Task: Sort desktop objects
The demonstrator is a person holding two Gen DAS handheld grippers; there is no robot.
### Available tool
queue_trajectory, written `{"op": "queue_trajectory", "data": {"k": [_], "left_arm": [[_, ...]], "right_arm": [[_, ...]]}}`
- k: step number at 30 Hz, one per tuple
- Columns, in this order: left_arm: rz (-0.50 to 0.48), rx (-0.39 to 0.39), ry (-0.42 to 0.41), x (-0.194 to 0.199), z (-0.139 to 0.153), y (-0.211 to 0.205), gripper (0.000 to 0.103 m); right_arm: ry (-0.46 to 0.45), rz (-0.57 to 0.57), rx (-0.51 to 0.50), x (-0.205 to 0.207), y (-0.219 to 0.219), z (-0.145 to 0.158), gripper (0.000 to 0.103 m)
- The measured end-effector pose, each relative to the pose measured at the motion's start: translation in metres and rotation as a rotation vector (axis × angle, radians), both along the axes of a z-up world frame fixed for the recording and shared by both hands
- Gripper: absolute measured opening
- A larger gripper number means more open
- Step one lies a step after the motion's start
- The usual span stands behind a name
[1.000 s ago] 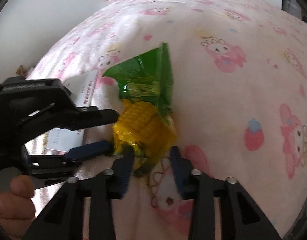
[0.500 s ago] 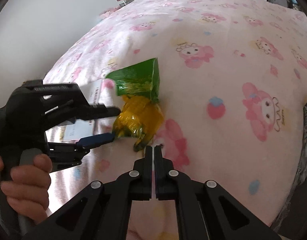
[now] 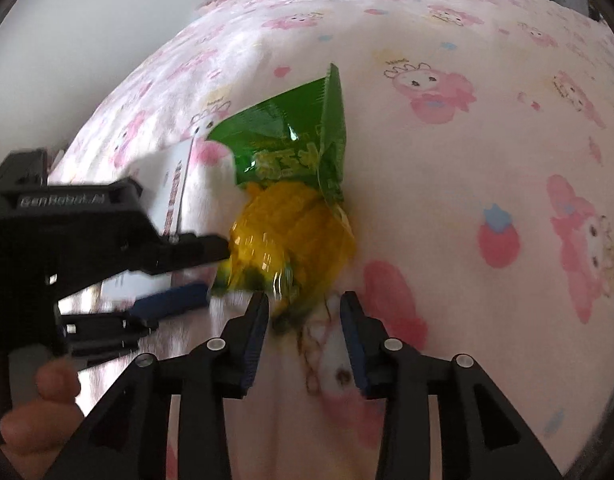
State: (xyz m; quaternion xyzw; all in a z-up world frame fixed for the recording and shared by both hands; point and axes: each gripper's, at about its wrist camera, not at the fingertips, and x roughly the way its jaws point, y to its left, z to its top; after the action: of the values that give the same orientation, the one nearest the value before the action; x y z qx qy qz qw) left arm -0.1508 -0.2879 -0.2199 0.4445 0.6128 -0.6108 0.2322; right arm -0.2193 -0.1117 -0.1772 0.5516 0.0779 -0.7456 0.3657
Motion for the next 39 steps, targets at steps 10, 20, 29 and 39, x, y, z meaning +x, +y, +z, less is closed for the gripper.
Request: {"op": "queue_trajectory", "data": {"k": [10,20,29,39], "left_arm": [[-0.146,0.019,0.036,-0.016,0.013,0.024,0.033],[-0.361,0.019,0.076,-0.026,0.021,0.074,0.035],[-0.606,0.017,0.144,-0.055,0.035,0.132,0.037],[-0.635,-0.093,0.184,-0.055,0.056,0.135,0.043]], "right_arm": [[0.077,-0.062,-0.018,0.006,0.033,0.021,0.014],[0.021,-0.097,0.003,0.049,0.140,0.028,0.014],[0.092,-0.144,0.119,0.071,0.186,0.036,0.014],[-0.045,-0.156,-0.066,0.085,0.197,0.050,0.014]]}}
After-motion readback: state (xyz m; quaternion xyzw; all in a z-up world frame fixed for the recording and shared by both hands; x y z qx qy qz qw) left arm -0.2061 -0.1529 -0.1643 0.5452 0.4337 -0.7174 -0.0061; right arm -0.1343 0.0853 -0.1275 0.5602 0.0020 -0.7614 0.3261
